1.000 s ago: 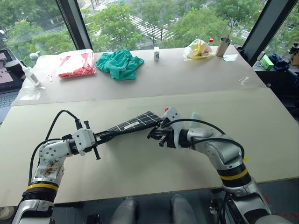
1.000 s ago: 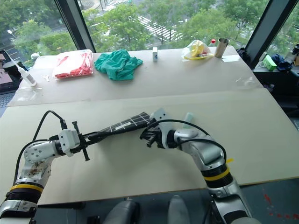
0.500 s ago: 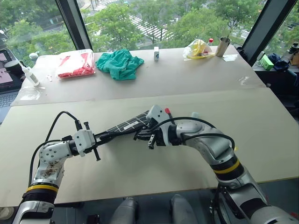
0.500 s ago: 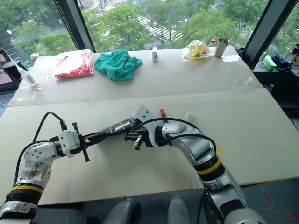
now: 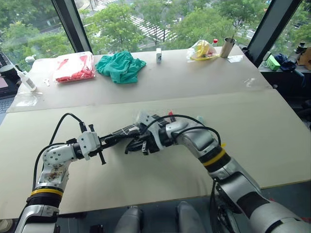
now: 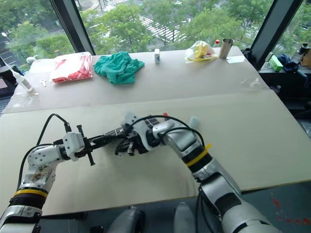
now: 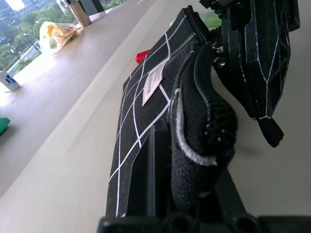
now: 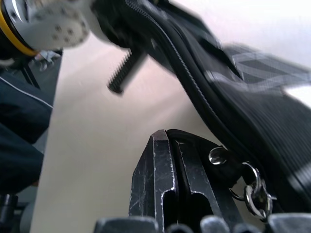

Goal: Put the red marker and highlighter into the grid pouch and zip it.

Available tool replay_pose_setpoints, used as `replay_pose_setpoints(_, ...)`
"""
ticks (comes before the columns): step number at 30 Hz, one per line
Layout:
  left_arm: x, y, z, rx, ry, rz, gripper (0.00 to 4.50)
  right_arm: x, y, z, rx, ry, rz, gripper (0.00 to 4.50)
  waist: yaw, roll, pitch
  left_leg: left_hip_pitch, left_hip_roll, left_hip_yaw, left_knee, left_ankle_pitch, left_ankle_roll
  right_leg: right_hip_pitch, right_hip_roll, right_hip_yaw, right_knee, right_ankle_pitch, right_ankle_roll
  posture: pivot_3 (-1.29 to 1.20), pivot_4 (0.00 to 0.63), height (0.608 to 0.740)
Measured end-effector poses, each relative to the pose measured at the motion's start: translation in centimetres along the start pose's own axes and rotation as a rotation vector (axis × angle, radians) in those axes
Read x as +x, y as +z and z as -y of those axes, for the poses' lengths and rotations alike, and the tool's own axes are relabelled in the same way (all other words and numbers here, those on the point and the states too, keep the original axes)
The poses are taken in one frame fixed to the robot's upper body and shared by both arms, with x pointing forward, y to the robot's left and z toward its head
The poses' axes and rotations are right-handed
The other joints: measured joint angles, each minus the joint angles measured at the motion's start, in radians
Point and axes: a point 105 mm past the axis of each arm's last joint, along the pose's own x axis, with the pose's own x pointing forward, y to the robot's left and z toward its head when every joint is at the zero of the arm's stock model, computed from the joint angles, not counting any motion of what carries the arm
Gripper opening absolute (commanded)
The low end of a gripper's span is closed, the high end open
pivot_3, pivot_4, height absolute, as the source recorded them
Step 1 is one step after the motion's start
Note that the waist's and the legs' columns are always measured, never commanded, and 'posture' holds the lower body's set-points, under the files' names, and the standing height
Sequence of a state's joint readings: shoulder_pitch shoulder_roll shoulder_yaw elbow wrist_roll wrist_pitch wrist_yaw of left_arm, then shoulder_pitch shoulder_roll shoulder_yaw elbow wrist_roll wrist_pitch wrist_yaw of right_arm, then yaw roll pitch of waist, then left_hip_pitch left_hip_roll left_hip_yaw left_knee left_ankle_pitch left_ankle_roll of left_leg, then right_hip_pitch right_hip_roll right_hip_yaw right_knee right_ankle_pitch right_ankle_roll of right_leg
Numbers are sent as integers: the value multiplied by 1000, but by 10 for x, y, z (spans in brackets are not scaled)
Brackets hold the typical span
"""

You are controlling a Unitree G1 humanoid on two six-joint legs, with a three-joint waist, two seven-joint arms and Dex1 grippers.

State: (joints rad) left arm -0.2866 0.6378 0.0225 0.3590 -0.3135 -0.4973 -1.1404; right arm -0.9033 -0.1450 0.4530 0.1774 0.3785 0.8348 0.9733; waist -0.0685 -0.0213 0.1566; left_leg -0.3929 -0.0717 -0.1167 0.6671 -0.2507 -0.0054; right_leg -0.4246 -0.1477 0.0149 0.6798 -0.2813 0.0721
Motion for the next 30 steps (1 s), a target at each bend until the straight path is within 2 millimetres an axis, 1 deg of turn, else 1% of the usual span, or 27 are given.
replay_pose_setpoints(1,1,1,0,1,-4,4,0,2,7,-3,-11,22,12,37,0,0,0,0,0,0,0,0,0,0,0,0,0,0,0,0,150,740)
replay_pose_setpoints(3,3,2,1,2,-12,12,0,7,12,-11,-9,68,28,37,1,0,0,0,0,-1,0,0,0,1,0,0,0,0,0,0,150,740)
replay_pose_setpoints(6,4,2,1,2,-16,16,0,9,13,-14,2,86,30,37,1,0,0,0,0,-1,0,0,0,1,0,0,0,0,0,0,150,740)
replay_pose_setpoints(9,7,3,1,3,-21,26,0,6,12,-15,-9,89,24,37,1,0,0,0,0,-1,0,0,0,1,0,0,0,0,0,0,150,740)
replay_pose_setpoints(11,8,5,1,6,-23,33,0,4,11,-15,-20,86,17,647,0,0,0,-1,0,-1,0,0,0,0,0,0,0,0,0,0,150,740)
replay_pose_setpoints(12,10,5,1,6,-25,36,0,4,10,-13,-26,75,10,835,0,0,0,0,0,-1,0,0,0,0,0,0,0,0,0,0,150,740)
replay_pose_setpoints(13,10,5,1,6,-27,38,0,5,9,-12,-34,61,5,1160,0,0,0,0,0,-1,0,0,0,0,0,0,0,0,0,0,150,740)
replay_pose_setpoints(16,12,5,1,3,-28,41,0,-1,3,2,-56,-19,-19,2192,-1,0,0,0,-1,-1,0,0,-1,0,0,0,0,0,0,0,150,740)
replay_pose_setpoints(17,12,4,-1,2,-18,38,0,-4,2,3,-57,-24,-24,2523,-1,0,0,-1,-1,-1,0,0,-1,0,0,0,0,0,0,0,150,740)
replay_pose_setpoints(19,12,4,-2,4,-11,33,0,-14,-2,8,-37,-46,-32,2523,0,0,0,-1,-1,-1,0,0,-1,0,0,0,0,0,0,0,150,740)
replay_pose_setpoints(20,13,6,-1,10,-18,38,0,-23,-6,9,-26,-61,-34,2523,4,0,0,-2,-1,-2,1,0,-1,1,-1,-1,0,0,0,0,150,740)
replay_pose_setpoints(22,12,5,1,8,-21,34,0,-52,-12,15,-9,-115,-31,2523,12,0,0,-5,-1,-3,4,0,0,0,-1,-1,-1,0,0,0,150,740)
replay_pose_setpoints(23,11,4,2,6,-20,32,0,-70,-16,16,-13,-149,-30,2523,16,0,0,-7,-1,-3,5,0,0,0,-1,-1,-1,0,1,0,150,740)
replay_pose_setpoints(25,6,1,4,-1,-18,16,0,-110,-19,10,-28,-210,-11,2523,22,0,0,-9,-2,-3,9,-1,0,-1,-1,-1,-1,1,1,0,150,740)
replay_pose_setpoints(26,4,0,4,0,-15,10,0,-126,-16,5,-46,-234,11,2523,24,0,0,-9,-2,-3,9,-2,1,-1,-1,-2,-3,1,1,0,150,740)
replay_pose_setpoints(28,3,1,4,5,-12,8,0,-150,-8,-2,-99,-297,42,2523,23,0,0,-8,-1,-2,9,-5,6,-1,0,-1,-3,1,1,0,150,740)
replay_pose_setpoints(29,3,2,4,7,-12,8,0,-163,-6,-2,-122,-354,49,2523,23,0,0,-7,-1,-2,9,-5,6,0,0,-1,-3,1,1,0,150,740)
replay_pose_setpoints(30,2,2,4,7,-11,8,0,-175,-5,2,-133,-424,48,2523,24,0,0,-7,-2,-1,9,-5,7,0,0,-1,-3,1,1,0,150,740)
